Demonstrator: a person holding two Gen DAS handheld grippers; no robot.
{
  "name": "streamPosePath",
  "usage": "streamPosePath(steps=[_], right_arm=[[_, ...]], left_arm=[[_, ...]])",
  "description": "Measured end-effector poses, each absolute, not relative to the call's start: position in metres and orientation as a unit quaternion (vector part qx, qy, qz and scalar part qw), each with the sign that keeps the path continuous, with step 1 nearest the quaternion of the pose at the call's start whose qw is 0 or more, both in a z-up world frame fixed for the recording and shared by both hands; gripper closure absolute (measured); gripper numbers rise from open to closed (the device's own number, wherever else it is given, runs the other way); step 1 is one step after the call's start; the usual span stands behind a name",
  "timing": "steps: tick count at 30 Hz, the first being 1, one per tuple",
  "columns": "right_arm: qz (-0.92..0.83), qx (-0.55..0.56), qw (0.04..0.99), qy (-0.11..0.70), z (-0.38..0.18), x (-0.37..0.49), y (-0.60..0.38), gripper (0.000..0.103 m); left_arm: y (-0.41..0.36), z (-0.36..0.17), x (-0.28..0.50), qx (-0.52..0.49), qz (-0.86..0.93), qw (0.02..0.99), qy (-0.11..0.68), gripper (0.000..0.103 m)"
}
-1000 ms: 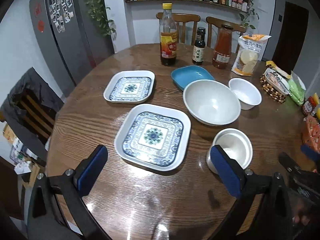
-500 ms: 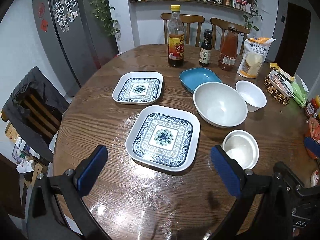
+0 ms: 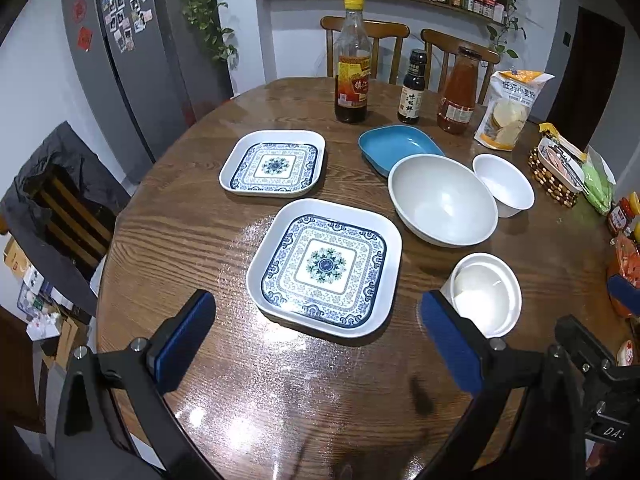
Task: Organize plates and bowls
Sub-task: 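Move both grippers toward the larger blue-patterned square plate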
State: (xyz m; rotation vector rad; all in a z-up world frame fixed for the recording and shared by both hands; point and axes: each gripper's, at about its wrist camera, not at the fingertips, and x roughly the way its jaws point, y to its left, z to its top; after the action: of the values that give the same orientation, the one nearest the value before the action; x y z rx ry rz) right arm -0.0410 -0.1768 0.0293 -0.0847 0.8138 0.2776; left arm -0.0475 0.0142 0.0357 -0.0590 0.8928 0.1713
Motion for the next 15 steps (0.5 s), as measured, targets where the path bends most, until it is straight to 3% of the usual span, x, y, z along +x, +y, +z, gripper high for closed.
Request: streamPosePath(steps=[15], right_arm=[[0.182,-0.037,0.892,0.412,0.021,-0.028,-0.131,0.000]], left_arm=[[0.056,0.013,-0.036,-0.053,0.089,0.886,0.452,0.001]])
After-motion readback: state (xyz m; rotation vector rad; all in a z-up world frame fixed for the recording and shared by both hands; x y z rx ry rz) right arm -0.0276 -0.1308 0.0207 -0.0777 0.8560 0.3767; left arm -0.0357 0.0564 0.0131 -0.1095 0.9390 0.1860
